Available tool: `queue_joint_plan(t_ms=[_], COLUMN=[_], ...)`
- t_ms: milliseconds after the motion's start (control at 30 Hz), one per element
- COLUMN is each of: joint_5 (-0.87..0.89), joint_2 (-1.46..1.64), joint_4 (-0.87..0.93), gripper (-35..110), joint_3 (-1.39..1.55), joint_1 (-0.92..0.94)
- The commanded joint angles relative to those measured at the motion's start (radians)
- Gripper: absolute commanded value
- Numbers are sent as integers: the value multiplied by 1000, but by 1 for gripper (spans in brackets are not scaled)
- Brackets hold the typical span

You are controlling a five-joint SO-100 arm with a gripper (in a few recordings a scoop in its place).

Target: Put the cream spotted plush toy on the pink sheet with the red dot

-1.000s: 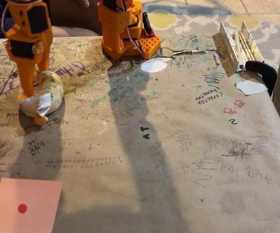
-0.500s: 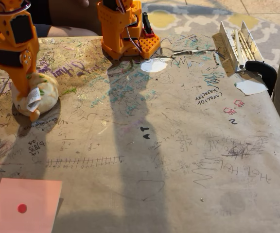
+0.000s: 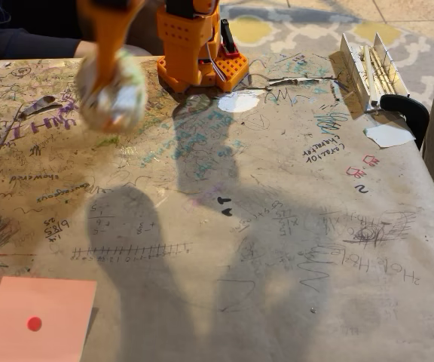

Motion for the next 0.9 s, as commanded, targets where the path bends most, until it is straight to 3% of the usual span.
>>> queue_joint_plan(t_ms=[0, 300, 533, 667, 767, 833, 867], joint_5=[61, 158, 212, 202, 230, 259, 284], joint_2=[302, 716, 626, 532, 144, -442, -798], joint_4=[49, 55, 173, 44, -242, -319, -230], gripper=[0, 0, 0, 0, 0, 0, 1], joint_3=[-31, -192, -479, -382, -334, -635, -934], joint_1=[-72, -239, -407, -341, -210, -146, -124])
